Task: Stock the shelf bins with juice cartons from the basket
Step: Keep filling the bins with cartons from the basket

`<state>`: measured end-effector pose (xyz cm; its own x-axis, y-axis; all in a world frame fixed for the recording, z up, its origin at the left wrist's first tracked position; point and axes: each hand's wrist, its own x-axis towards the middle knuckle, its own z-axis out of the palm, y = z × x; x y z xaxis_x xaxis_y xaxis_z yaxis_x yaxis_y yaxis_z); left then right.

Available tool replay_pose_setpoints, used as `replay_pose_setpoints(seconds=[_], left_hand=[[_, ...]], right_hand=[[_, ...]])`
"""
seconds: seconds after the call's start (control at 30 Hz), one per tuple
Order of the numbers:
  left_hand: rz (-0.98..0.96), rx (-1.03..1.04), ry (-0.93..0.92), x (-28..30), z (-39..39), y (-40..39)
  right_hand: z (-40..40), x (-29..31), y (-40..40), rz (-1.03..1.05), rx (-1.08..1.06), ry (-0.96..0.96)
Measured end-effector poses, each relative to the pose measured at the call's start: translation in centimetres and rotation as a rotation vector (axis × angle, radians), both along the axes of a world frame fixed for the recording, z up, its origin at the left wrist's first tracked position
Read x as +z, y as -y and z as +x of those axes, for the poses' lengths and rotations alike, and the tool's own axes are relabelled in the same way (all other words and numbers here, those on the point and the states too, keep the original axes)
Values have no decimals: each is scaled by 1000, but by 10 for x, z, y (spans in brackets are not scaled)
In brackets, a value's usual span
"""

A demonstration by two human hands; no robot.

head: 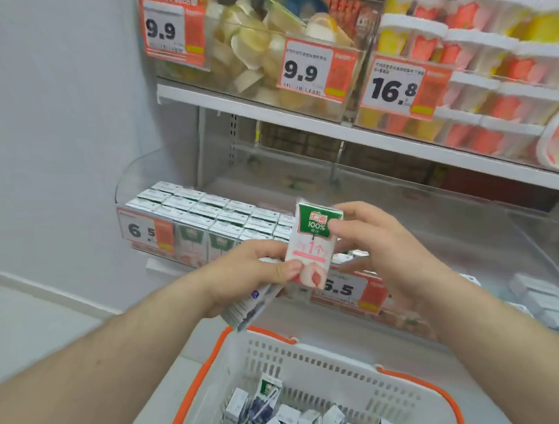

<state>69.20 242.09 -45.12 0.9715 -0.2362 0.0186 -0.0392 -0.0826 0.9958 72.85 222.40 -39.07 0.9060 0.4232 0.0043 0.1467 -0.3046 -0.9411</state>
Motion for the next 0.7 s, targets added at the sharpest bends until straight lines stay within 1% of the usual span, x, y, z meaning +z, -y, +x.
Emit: replay_pose_setpoints(seconds=[0.07,0.13,0.17,0.23,0.3,0.33,0.4,0.43,0.53,0.6,0.7], left_hand=[[-99,-2,-44,4,2,-10],[-175,28,-73,10,3,-20],[-192,83,-64,12,4,-27],[-261,291,-70,15,8,-42],[-413,525,-213,16,13,-62],[-478,587,-316,16,15,-72],[-562,615,-466,16,17,-88],[-590,623,-489,14,19,-94],[-661,638,-491,9,23,-101],[-733,656,-462,6,25,-103],[-825,655,-455,3,28,-106]], right_hand=[[9,6,-18,-53,103,18],[23,12,-37,-84,125,49],[31,15,-47,-70,113,53],[48,19,-68,-19,67,48],[68,22,-93,60,5,17],[78,21,-106,101,-24,-15],[99,16,-135,106,-58,-14],[113,10,-149,78,-72,21],[152,-11,-190,-10,-102,121],[174,-23,-215,-81,-87,130],[180,-33,-248,-231,-9,136]])
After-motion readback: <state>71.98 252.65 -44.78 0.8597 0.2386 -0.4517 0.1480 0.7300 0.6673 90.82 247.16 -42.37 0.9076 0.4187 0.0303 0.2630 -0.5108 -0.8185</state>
